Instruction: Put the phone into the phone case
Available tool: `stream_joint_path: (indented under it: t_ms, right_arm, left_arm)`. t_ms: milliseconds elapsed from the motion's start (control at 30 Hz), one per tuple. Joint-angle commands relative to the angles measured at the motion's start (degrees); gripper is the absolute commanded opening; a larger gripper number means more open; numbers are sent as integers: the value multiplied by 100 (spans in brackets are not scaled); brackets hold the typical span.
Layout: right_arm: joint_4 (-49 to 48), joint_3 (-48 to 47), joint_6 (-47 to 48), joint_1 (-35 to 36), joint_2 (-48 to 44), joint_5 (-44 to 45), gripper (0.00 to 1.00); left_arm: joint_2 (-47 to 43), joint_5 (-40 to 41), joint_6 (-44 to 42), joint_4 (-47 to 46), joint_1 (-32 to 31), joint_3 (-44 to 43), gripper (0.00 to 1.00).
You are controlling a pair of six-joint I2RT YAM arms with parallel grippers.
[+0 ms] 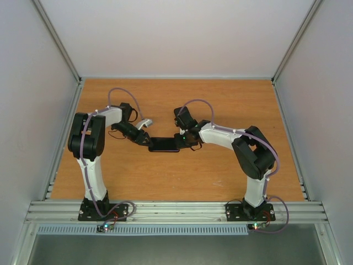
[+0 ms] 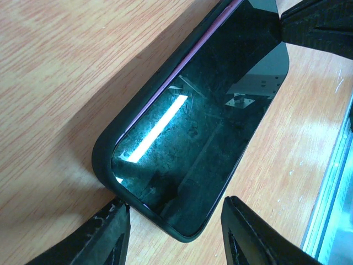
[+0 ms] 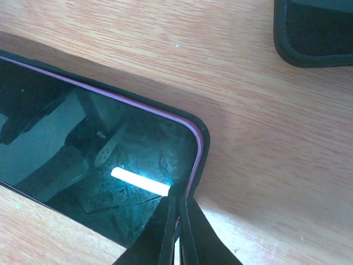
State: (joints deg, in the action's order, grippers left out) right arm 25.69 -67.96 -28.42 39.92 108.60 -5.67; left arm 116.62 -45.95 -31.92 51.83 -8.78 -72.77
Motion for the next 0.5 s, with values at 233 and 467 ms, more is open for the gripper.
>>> stream_joint_path:
  t_ms: [233,467]
  right_arm:
    - [-565,266,144,459,1161,-226,4]
    - [-577,249,145,464,1256,-218,4]
  left_arm:
    - [230,-27,-86,-7,-160,-70,47]
    - [230,-42,-94,-4,-162,-65,47]
